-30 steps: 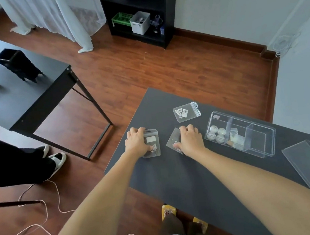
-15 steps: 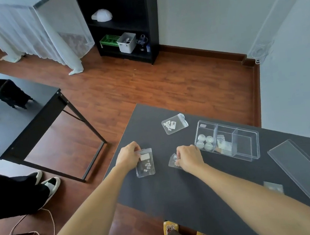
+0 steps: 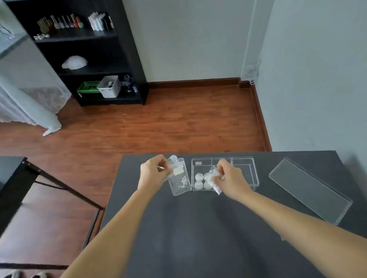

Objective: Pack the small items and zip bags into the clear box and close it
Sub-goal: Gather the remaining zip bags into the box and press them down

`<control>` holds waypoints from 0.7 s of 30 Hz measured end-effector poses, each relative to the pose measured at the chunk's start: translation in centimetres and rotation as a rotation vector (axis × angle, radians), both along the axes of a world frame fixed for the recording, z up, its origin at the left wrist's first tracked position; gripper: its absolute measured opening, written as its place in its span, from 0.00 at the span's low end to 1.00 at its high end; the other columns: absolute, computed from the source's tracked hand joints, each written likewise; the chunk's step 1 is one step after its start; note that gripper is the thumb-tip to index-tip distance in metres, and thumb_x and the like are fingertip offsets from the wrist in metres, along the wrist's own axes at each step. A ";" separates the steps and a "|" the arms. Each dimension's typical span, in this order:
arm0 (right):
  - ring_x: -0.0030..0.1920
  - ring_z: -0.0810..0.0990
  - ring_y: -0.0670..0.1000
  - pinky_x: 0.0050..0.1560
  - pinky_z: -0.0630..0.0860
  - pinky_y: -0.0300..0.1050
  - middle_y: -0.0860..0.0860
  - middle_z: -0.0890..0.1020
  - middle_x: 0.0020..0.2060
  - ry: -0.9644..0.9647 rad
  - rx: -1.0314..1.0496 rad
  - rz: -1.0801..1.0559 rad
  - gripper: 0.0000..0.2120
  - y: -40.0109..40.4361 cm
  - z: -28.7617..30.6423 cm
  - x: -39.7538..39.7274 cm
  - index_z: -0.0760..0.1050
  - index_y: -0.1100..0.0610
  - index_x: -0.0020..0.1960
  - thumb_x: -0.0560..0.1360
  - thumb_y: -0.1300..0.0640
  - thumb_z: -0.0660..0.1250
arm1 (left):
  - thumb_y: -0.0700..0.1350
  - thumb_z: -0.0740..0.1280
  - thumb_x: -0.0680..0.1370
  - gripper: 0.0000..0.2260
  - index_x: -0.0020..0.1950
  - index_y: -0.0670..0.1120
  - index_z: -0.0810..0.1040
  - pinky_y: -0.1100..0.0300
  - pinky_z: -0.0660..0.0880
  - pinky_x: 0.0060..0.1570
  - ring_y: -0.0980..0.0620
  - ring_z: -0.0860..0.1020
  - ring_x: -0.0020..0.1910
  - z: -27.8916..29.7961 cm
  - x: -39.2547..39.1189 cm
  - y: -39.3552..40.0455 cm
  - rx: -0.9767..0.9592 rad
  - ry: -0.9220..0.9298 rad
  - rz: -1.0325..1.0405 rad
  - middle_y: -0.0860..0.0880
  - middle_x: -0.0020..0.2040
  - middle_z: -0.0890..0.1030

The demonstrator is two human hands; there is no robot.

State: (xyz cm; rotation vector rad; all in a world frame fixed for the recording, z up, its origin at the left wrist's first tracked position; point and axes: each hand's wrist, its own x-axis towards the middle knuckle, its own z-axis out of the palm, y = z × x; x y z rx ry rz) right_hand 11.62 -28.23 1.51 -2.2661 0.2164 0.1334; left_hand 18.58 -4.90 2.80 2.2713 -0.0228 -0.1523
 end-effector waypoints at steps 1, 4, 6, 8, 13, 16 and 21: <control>0.30 0.66 0.48 0.35 0.62 0.44 0.48 0.68 0.30 -0.016 -0.004 -0.039 0.13 -1.2 0.3 -0.2 0.62 0.54 0.39 0.73 0.63 0.65 | 0.38 0.71 0.70 0.07 0.36 0.44 0.74 0.67 0.71 0.30 0.56 0.76 0.31 0.3 0.2 -1.3 -0.014 -0.010 -0.017 0.48 0.36 0.81; 0.31 0.68 0.49 0.33 0.66 0.44 0.48 0.70 0.31 -0.071 -0.039 -0.151 0.12 -4.6 0.7 -0.9 0.63 0.56 0.41 0.73 0.64 0.67 | 0.38 0.72 0.71 0.10 0.35 0.45 0.73 0.63 0.71 0.33 0.55 0.76 0.32 1.0 0.4 -5.3 -0.034 -0.020 -0.086 0.47 0.37 0.81; 0.33 0.69 0.50 0.35 0.67 0.44 0.48 0.71 0.32 -0.109 -0.054 -0.217 0.10 -6.5 0.8 -1.5 0.64 0.56 0.42 0.74 0.65 0.65 | 0.36 0.72 0.71 0.09 0.36 0.46 0.74 0.64 0.71 0.34 0.55 0.75 0.33 1.2 0.5 -7.9 -0.028 -0.011 -0.126 0.48 0.37 0.81; 0.35 0.71 0.51 0.36 0.67 0.42 0.48 0.73 0.35 -0.137 -0.064 -0.273 0.09 -8.0 0.7 -2.1 0.64 0.57 0.43 0.75 0.66 0.63 | 0.34 0.70 0.72 0.07 0.38 0.45 0.78 0.65 0.72 0.36 0.54 0.77 0.36 1.0 0.5 -10.3 -0.016 0.012 -0.158 0.46 0.40 0.83; 0.43 0.76 0.56 0.41 0.73 0.47 0.56 0.78 0.43 -0.131 -0.102 -0.381 0.06 -10.4 0.5 -3.3 0.68 0.59 0.50 0.77 0.68 0.61 | 0.32 0.68 0.73 0.08 0.44 0.41 0.85 0.63 0.74 0.39 0.52 0.78 0.38 0.0 0.1 -15.1 -0.007 0.080 -0.247 0.46 0.40 0.82; 0.43 0.76 0.56 0.41 0.72 0.47 0.57 0.77 0.44 -0.135 -0.095 -0.413 0.10 -11.2 0.3 -3.9 0.67 0.57 0.52 0.76 0.69 0.62 | 0.33 0.67 0.75 0.08 0.45 0.43 0.85 0.63 0.74 0.35 0.53 0.76 0.32 -0.6 -0.1 -17.2 0.008 0.090 -0.280 0.46 0.38 0.81; 0.46 0.78 0.56 0.49 0.79 0.53 0.57 0.78 0.47 -0.106 -0.100 -0.437 0.18 -12.0 -0.1 -4.6 0.64 0.55 0.58 0.74 0.68 0.67 | 0.31 0.62 0.75 0.12 0.48 0.42 0.84 0.65 0.69 0.35 0.60 0.72 0.27 -1.5 -0.1 -19.4 0.069 0.044 -0.304 0.45 0.41 0.82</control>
